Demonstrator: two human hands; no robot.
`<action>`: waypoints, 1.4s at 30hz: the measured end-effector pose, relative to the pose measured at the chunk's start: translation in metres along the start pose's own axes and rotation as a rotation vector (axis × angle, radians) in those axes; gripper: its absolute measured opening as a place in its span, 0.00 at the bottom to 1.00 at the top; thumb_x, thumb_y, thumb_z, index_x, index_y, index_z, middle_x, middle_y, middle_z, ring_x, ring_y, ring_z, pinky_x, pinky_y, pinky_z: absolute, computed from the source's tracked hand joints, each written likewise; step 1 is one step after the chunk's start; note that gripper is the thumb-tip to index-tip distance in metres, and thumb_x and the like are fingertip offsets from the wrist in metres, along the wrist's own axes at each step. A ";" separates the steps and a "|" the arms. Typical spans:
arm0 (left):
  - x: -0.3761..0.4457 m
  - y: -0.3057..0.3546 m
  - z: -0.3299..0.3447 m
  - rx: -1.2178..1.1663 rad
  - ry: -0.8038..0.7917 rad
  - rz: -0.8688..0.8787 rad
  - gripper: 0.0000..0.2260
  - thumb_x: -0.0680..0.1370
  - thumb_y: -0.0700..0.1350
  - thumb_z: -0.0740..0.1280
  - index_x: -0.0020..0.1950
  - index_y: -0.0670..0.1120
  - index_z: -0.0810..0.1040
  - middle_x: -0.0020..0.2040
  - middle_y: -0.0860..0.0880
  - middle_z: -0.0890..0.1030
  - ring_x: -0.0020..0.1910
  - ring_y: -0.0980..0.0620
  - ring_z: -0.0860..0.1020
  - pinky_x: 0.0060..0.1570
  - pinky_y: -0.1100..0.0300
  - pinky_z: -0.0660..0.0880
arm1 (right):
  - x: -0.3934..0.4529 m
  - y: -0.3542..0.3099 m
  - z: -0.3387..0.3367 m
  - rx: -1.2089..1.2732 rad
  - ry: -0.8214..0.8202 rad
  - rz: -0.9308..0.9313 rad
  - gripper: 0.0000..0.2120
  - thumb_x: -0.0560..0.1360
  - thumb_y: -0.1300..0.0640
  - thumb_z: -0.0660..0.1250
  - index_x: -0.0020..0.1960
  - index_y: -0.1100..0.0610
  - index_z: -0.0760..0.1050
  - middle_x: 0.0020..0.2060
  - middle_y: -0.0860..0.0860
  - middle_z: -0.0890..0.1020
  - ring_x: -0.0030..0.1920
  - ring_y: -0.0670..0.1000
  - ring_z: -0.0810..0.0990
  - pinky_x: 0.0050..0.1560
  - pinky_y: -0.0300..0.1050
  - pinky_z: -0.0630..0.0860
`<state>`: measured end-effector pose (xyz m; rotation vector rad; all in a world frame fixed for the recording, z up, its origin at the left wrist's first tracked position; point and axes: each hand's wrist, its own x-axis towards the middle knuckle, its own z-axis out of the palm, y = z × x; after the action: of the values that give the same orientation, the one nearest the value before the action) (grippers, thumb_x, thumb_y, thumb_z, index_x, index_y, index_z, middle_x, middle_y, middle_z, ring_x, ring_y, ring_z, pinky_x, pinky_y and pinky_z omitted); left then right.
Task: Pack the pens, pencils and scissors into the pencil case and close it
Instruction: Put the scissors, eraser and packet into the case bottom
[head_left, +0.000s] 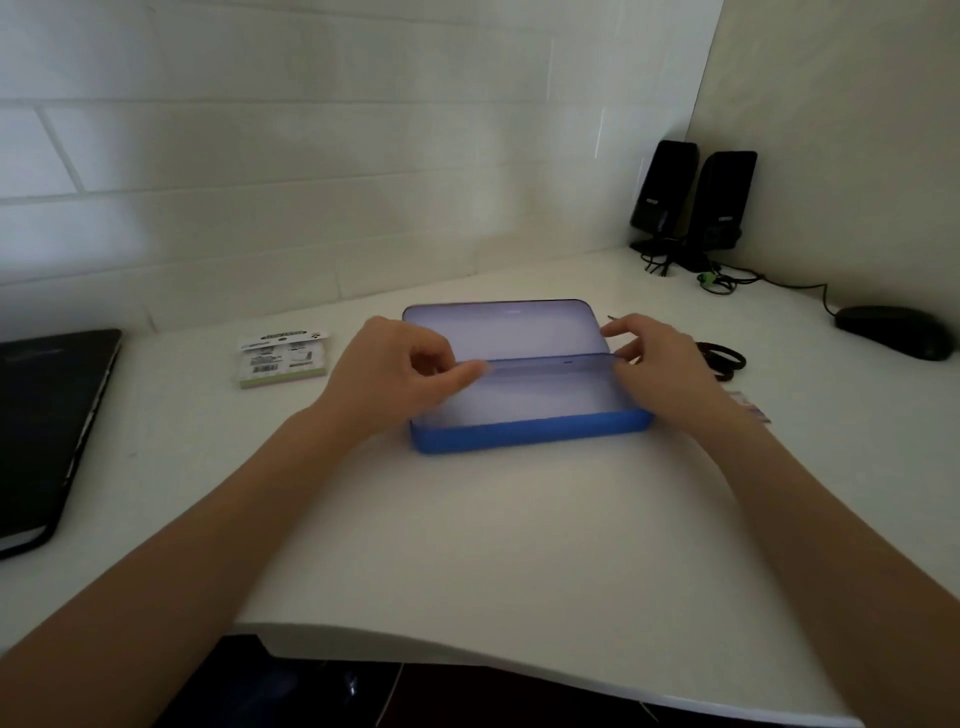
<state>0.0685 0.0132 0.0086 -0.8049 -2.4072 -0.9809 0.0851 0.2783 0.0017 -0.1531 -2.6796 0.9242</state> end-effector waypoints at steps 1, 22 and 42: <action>0.001 -0.001 -0.001 -0.013 0.005 -0.037 0.21 0.68 0.62 0.66 0.28 0.45 0.79 0.23 0.49 0.79 0.22 0.55 0.74 0.29 0.61 0.71 | -0.001 -0.001 0.000 -0.007 -0.028 -0.007 0.18 0.74 0.62 0.61 0.62 0.50 0.72 0.40 0.47 0.79 0.35 0.47 0.75 0.41 0.46 0.75; 0.007 -0.072 -0.018 0.590 -0.127 -0.717 0.19 0.77 0.51 0.58 0.66 0.45 0.69 0.69 0.44 0.69 0.71 0.42 0.62 0.68 0.32 0.48 | 0.014 0.032 -0.024 -0.387 0.123 0.227 0.23 0.80 0.50 0.55 0.74 0.48 0.58 0.73 0.52 0.65 0.72 0.55 0.64 0.69 0.60 0.56; 0.009 -0.034 -0.004 0.062 -0.012 -0.514 0.22 0.66 0.54 0.61 0.49 0.41 0.82 0.49 0.41 0.81 0.56 0.43 0.74 0.61 0.53 0.66 | 0.015 0.018 -0.022 -0.253 0.356 0.033 0.08 0.74 0.60 0.65 0.53 0.57 0.75 0.48 0.55 0.78 0.54 0.57 0.75 0.52 0.54 0.75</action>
<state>0.0407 -0.0064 0.0002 -0.1628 -2.6998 -1.0704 0.0773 0.3085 0.0107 -0.3800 -2.4519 0.5051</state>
